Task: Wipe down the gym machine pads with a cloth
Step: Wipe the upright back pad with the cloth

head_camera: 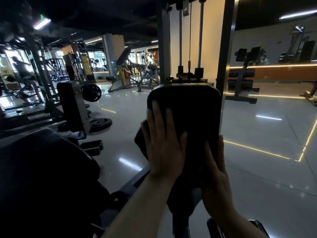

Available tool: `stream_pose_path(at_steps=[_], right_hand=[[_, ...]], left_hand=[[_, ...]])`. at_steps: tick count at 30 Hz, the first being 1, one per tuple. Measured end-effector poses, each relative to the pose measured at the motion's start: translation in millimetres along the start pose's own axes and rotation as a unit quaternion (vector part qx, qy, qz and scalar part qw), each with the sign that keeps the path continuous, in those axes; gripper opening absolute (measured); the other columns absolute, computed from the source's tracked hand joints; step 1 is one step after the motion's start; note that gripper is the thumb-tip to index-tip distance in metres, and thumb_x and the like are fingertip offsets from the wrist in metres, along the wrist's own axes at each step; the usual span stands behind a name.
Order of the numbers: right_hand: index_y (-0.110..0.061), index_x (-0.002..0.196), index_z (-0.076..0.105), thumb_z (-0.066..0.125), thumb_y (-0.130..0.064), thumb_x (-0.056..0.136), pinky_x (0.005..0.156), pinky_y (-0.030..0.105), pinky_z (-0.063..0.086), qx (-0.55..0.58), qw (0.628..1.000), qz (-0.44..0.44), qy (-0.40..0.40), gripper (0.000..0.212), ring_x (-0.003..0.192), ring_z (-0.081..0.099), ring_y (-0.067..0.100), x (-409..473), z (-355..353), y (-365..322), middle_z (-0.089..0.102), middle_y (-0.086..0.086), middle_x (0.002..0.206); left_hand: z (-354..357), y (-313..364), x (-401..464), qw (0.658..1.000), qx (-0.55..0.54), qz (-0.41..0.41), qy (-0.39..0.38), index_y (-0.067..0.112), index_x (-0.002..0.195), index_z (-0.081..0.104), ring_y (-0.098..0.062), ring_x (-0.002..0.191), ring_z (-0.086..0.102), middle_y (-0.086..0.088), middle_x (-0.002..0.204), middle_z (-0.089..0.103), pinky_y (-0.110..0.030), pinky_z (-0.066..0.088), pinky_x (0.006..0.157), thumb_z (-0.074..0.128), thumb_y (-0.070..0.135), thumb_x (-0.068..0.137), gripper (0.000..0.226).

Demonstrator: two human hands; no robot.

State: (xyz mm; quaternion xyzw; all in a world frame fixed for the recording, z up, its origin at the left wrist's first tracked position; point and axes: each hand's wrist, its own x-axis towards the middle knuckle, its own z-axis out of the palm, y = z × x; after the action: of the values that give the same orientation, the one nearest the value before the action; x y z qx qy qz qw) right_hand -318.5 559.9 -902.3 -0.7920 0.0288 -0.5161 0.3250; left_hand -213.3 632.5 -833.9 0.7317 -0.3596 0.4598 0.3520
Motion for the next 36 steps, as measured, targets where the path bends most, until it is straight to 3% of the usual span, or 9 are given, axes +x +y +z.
stream_pose_path(at_steps=[4,9,14,17,20,22,24,29,36], right_hand=[[-0.032,0.149,0.013,0.047,-0.001,0.084,0.102,0.003,0.026,-0.043,0.999,0.000,0.007,0.080,0.147,0.006,0.012,0,0,-2,-0.006,-0.004,0.161],[-0.033,0.150,0.010,0.054,-0.011,0.087,0.098,0.000,0.027,-0.052,0.998,0.013,0.023,0.080,0.146,0.006,0.005,-1,5,-2,-0.008,-0.004,0.161],[-0.029,0.151,0.009,0.059,-0.027,0.089,0.100,0.021,0.033,-0.081,0.996,-0.001,0.024,0.079,0.146,0.010,0.011,-1,5,-2,-0.008,-0.002,0.161],[-0.022,0.151,0.012,0.057,-0.025,0.085,0.099,0.018,0.028,-0.097,0.995,-0.014,0.020,0.080,0.146,0.003,0.009,0,2,-4,-0.005,0.002,0.161],[-0.021,0.151,0.012,0.059,-0.014,0.080,0.098,0.018,0.027,-0.108,0.994,-0.016,0.011,0.086,0.146,0.002,0.008,1,1,-6,-0.005,0.005,0.161],[-0.023,0.152,0.010,0.058,-0.016,0.080,0.100,0.022,0.028,-0.102,0.995,-0.012,0.009,0.087,0.147,-0.001,0.009,1,1,-8,-0.007,0.004,0.161],[-0.027,0.152,0.008,0.057,-0.016,0.076,0.100,0.026,0.031,-0.093,0.996,0.004,0.005,0.091,0.146,-0.005,0.007,1,3,-11,-0.010,0.000,0.160],[-0.034,0.150,0.007,0.055,-0.021,0.076,0.099,0.036,0.037,-0.075,0.997,0.027,0.022,0.089,0.146,-0.006,0.005,-1,6,-17,-0.011,-0.008,0.160],[-0.036,0.149,0.007,0.058,-0.013,0.070,0.093,0.016,0.028,-0.060,0.998,0.036,0.004,0.097,0.144,-0.006,-0.001,-2,3,-17,-0.011,-0.011,0.159]], left_hand=[[-2,4,38,0.996,-0.020,-0.073,0.056,0.004,0.149,0.014,-0.036,0.145,0.006,-0.024,0.156,0.010,-0.049,0.009,0.118,0.027,0.050,0.097,0.071],[26,4,-54,0.998,0.021,-0.045,0.024,0.010,0.152,0.006,-0.035,0.145,0.009,-0.019,0.158,0.005,-0.056,0.015,0.114,0.029,0.041,0.097,0.067],[31,-1,-90,0.998,0.038,-0.042,-0.010,0.015,0.152,-0.004,-0.031,0.147,-0.001,-0.010,0.160,-0.009,-0.053,0.008,0.116,0.021,0.043,0.098,0.066],[14,4,-38,0.999,-0.013,-0.048,0.005,0.014,0.152,-0.004,-0.031,0.147,0.002,-0.013,0.160,-0.002,-0.050,0.008,0.117,0.020,0.045,0.099,0.066],[-12,7,47,0.987,-0.116,-0.103,0.039,0.009,0.151,0.014,-0.025,0.146,0.012,-0.012,0.158,0.012,-0.034,0.012,0.118,0.022,0.049,0.097,0.068],[-23,5,88,0.975,-0.180,-0.129,0.035,0.014,0.144,0.038,-0.018,0.137,0.032,-0.006,0.150,0.037,-0.023,0.026,0.107,0.022,0.050,0.093,0.065],[-25,3,92,0.976,-0.182,-0.108,0.043,0.015,0.133,0.050,-0.017,0.125,0.044,-0.004,0.137,0.051,-0.028,0.039,0.096,0.024,0.051,0.091,0.061],[-1,3,24,0.981,-0.127,-0.140,0.045,0.011,0.151,0.013,-0.022,0.144,0.019,-0.011,0.158,0.017,-0.040,0.030,0.110,0.026,0.055,0.097,0.071],[6,9,-17,0.989,-0.081,-0.117,0.030,0.017,0.152,-0.004,-0.021,0.147,0.000,-0.007,0.158,-0.005,-0.044,0.014,0.118,0.027,0.042,0.099,0.066]])
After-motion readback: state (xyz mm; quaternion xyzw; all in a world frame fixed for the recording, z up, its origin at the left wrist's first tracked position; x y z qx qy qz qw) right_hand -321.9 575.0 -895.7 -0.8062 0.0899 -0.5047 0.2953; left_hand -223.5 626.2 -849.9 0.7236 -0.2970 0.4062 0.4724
